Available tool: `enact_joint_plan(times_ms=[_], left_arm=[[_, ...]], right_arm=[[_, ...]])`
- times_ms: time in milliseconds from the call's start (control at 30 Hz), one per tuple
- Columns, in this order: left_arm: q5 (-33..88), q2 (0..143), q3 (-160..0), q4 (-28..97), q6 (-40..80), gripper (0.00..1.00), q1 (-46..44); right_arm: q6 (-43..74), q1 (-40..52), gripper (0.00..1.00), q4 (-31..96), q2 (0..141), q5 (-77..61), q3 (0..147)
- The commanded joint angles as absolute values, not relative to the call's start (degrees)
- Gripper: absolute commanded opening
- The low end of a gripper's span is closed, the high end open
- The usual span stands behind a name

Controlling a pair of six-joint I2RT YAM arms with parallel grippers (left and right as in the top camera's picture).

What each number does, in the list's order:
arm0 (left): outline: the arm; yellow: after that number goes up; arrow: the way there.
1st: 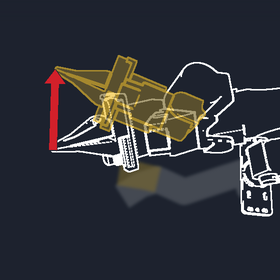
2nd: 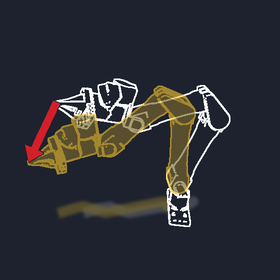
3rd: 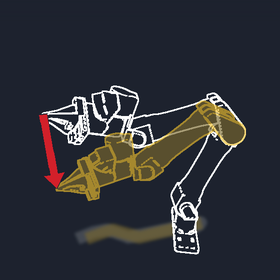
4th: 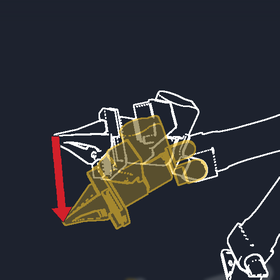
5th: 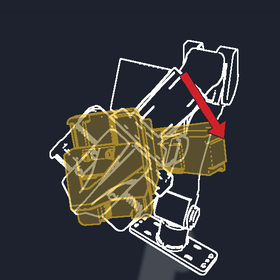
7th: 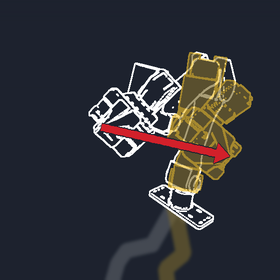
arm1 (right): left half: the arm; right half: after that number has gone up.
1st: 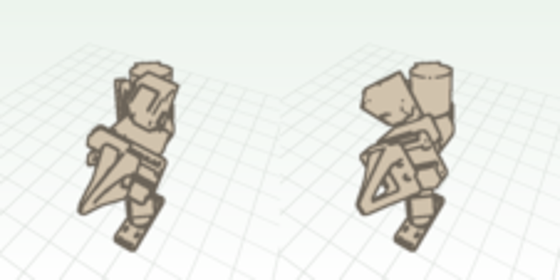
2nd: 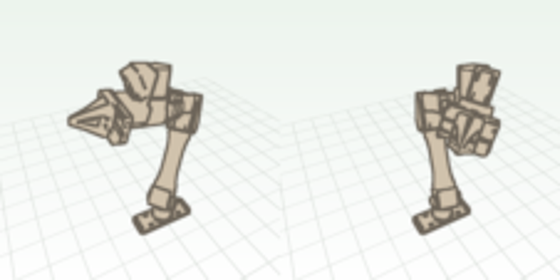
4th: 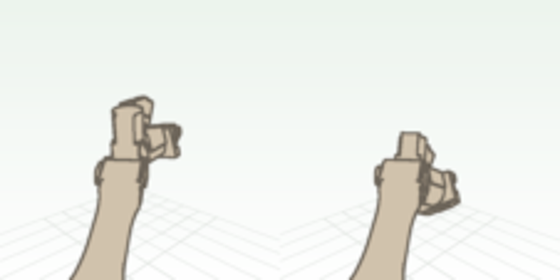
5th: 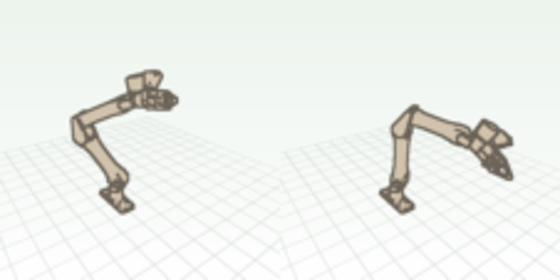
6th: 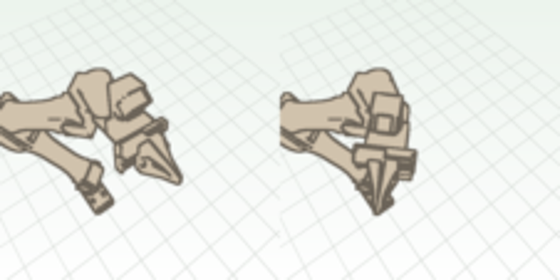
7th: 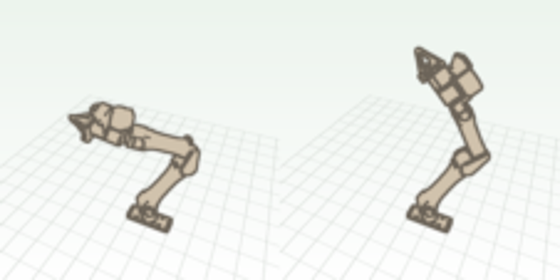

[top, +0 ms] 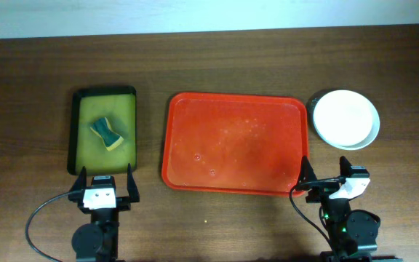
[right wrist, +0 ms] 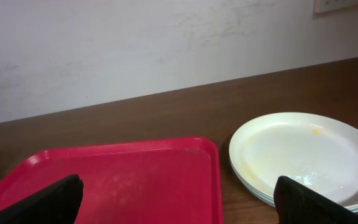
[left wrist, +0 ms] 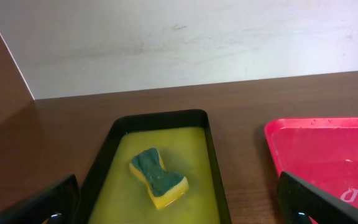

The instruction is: Clean dirty plates on tray and stack at the side

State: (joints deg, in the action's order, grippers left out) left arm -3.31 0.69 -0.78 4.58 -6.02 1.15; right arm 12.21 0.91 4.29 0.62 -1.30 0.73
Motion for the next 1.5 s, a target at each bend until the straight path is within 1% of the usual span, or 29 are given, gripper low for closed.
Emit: enact_joint_plan(times_ms=[0,33,1467], left_arm=[[-3.64,0.25,-0.51,4.80,0.01,0.99,1.41],[-3.86,0.25,-0.51,4.78,2.22,0.99,1.41],[-3.81,0.30,-0.51,4.60,2.15,0.99,1.39]], right_arm=[[12.32,1.52,0.99,4.51,0.19,-0.80,0.32],[12.32,1.52,0.99,4.51,0.19,-0.80,0.32],[12.32,1.52,0.99,4.51,0.19,-0.80,0.32]])
